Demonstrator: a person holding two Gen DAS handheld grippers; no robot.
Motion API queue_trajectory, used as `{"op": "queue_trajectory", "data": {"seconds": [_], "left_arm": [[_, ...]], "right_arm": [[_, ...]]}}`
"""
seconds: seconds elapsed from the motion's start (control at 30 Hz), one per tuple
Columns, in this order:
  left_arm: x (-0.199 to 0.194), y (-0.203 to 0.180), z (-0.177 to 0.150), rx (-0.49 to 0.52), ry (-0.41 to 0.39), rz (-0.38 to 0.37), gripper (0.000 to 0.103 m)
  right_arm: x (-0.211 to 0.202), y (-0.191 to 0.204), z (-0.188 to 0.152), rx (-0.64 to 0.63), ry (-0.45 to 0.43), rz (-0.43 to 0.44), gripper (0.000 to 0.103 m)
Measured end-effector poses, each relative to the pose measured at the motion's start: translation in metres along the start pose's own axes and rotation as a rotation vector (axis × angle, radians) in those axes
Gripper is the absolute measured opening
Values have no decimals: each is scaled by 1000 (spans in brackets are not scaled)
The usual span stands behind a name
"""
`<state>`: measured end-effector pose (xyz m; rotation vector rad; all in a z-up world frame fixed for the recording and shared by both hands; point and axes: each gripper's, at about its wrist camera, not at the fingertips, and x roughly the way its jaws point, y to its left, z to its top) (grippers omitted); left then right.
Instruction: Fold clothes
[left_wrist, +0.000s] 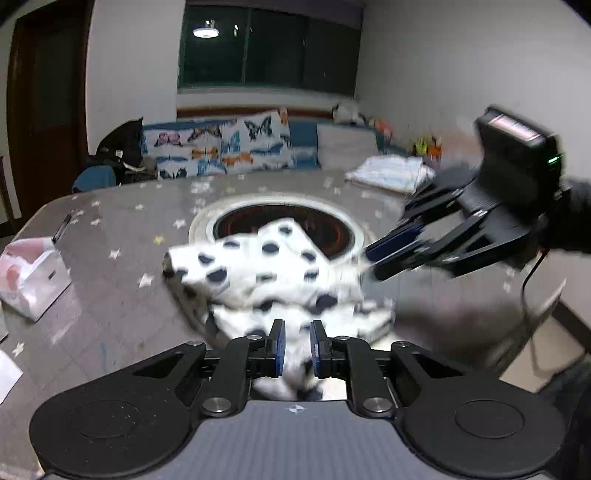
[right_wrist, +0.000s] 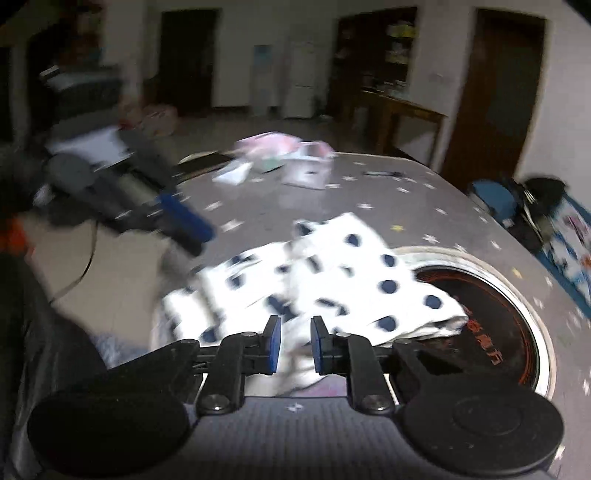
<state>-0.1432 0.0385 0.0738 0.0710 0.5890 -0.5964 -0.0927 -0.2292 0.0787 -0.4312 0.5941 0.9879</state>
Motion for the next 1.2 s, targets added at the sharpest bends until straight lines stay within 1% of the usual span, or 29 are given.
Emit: {"op": "queue_trajectory", "data": {"seconds": [0.07,0.13,0.17,0.27,0.33,0.4,0.47,0.53,0.57,0.6,0.77,0.87,0.97,1.03,1.07,1.2], "left_arm": [[11,-2,2,-11,-2,-16,16],[24,-5,1,-16,15,-34,16],[29,-6,0,-18,26,-45,16],[38,-8,-8,-23,65,-72,16],[39,-9,-12,-27,80,-78,16],[37,-8,-15,-37,79,-77,22],[31,-5,-15,-46,66,-60,27],[24,-1,-14,-54,50,-36,29],[21,3,-14,-61,41,-20,30],[18,6,-13,-69,33,-2,33],[1,24,-11,-104,-11,95,37],[-6,32,-8,-119,-37,127,38],[-7,32,-6,-110,-44,115,38],[-5,30,-6,-101,-43,101,38],[-3,28,-6,-93,-37,90,38],[8,22,-9,-84,-4,51,38]], "right_arm": [[13,-11,1,69,10,17,16],[26,-21,2,138,21,34,19],[33,-26,3,173,26,42,21],[52,-42,5,277,42,67,35],[65,-53,6,346,52,84,36],[77,-61,7,401,61,100,37],[71,-50,8,345,56,108,35],[66,-39,9,288,51,116,22],[64,-33,9,260,49,120,19],[61,-28,9,232,46,123,19],[48,0,11,91,34,143,19],[40,17,12,6,27,154,21],[32,33,13,-79,20,165,22],[27,43,13,-126,16,167,29],[24,40,12,-113,17,151,32],[16,32,7,-69,31,89,32]]}}
